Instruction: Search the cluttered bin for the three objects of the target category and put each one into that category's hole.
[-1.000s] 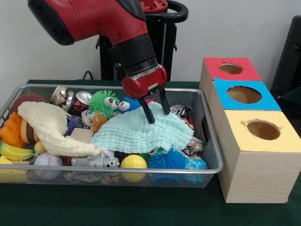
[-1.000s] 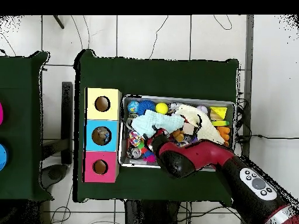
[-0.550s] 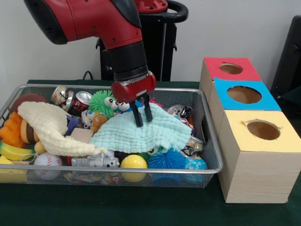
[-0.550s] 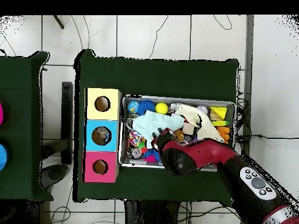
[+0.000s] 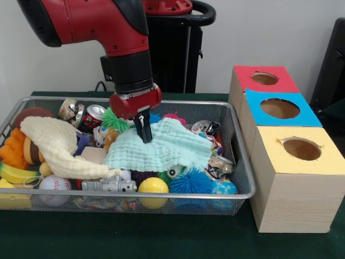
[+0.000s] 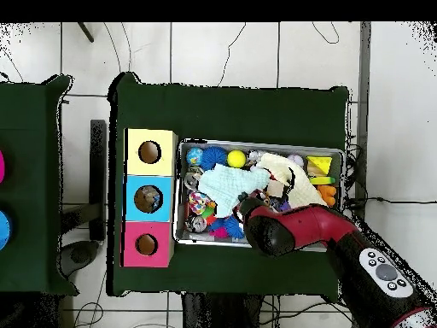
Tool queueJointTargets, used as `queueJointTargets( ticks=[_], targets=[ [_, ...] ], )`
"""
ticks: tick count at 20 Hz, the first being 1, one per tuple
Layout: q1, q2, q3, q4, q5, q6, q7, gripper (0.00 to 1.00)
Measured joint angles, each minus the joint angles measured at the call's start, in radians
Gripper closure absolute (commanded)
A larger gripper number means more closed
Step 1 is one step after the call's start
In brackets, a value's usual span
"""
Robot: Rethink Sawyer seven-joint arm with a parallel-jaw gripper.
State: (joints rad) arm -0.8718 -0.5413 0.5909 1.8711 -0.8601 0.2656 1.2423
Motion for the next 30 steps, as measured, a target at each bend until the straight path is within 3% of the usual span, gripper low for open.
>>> queueJointTargets(
  ticks=[10,11,30],
  targets=[
    [0.012,0.000,0.000,-0.014,0.005,0.025,0.000,1.00],
    [0.015,0.000,0.000,-0.022,0.006,0.029,0.000,0.00],
    [0.035,0.000,-0.002,-0.047,0.013,0.055,0.000,0.00]
  ],
)
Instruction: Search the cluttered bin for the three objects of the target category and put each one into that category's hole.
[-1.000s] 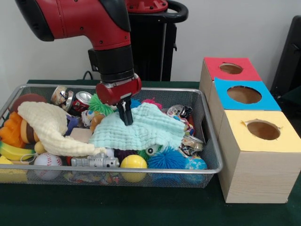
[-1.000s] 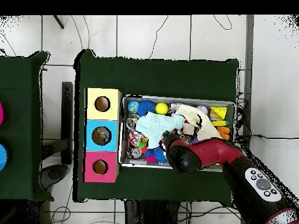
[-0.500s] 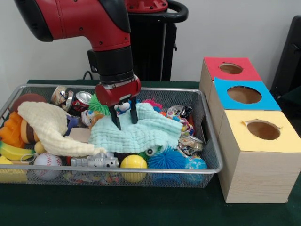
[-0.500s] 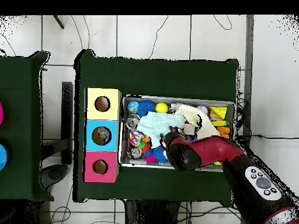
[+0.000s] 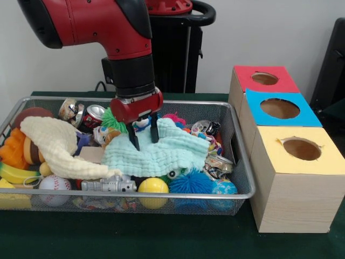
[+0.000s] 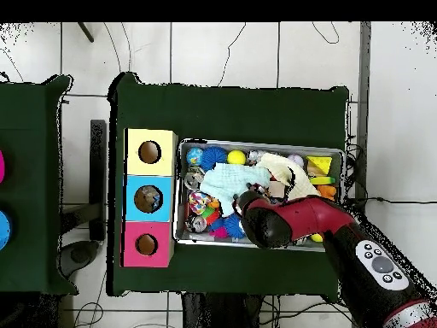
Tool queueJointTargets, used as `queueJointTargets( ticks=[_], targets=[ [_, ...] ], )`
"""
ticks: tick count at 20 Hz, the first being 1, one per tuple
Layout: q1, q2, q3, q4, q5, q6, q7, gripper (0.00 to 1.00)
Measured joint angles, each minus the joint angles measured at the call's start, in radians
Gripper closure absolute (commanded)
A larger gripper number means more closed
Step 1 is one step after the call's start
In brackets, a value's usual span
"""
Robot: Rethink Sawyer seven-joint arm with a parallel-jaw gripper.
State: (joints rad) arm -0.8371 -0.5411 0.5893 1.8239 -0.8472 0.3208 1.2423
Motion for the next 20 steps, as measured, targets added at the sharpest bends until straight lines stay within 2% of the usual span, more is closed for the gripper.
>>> queueJointTargets(
  ticks=[2,3,20],
  targets=[
    [0.001,0.000,0.000,-0.002,0.001,0.004,0.000,0.00],
    [0.001,0.000,0.000,-0.003,0.001,0.008,0.000,1.00],
    [-0.004,0.000,0.000,-0.005,0.008,0.008,0.000,1.00]
  ],
)
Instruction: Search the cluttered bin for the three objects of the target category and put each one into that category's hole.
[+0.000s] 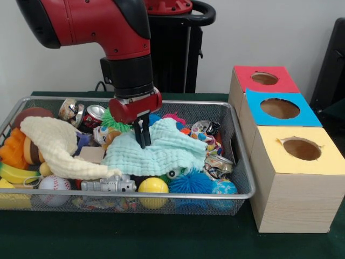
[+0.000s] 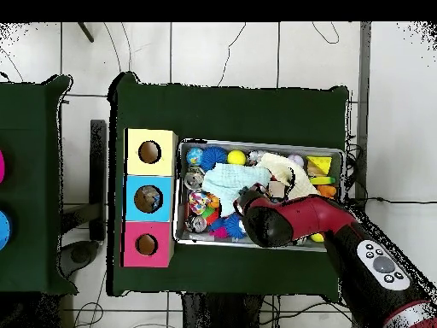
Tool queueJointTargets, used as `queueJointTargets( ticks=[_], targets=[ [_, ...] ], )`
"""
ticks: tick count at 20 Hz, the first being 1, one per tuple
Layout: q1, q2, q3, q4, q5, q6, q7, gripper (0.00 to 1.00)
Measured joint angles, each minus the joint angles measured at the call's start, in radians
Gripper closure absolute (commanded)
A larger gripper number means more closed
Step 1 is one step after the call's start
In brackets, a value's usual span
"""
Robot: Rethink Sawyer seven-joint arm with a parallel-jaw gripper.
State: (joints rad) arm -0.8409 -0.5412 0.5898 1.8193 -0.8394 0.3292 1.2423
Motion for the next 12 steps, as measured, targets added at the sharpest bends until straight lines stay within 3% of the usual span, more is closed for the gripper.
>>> queueJointTargets(
  ticks=[5,12],
  targets=[
    [-0.046,-0.010,0.032,0.010,0.051,0.015,0.000,1.00],
    [-0.228,-0.062,0.170,0.026,0.210,0.118,0.000,1.00]
  ],
)
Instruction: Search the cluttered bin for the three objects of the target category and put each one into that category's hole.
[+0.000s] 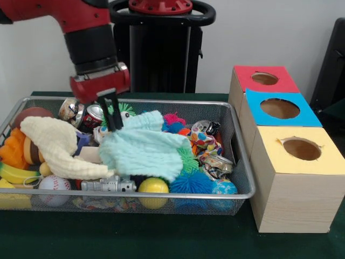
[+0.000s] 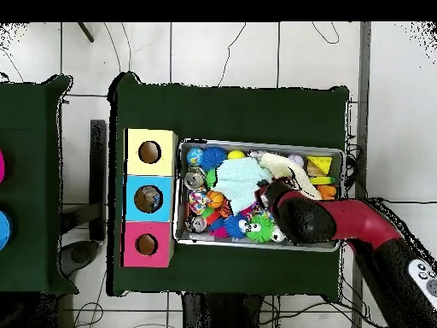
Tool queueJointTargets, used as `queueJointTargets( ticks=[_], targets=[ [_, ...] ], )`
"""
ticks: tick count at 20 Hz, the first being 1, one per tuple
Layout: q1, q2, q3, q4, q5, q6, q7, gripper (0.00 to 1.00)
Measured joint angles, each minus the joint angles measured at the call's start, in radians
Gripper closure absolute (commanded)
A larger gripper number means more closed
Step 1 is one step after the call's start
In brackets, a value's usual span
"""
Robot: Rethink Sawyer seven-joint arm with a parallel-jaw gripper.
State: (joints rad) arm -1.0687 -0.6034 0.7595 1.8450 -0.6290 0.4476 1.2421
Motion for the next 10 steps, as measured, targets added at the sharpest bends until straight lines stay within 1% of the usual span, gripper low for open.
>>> queueJointTargets(
  ticks=[2,5,10],
  targets=[
    [-0.035,-0.016,0.028,0.000,0.024,0.029,0.000,1.00],
    [-0.064,-0.034,0.052,0.000,0.039,0.053,0.000,1.00],
    [-0.080,-0.068,0.079,0.001,0.042,0.079,0.000,1.00]
  ],
)
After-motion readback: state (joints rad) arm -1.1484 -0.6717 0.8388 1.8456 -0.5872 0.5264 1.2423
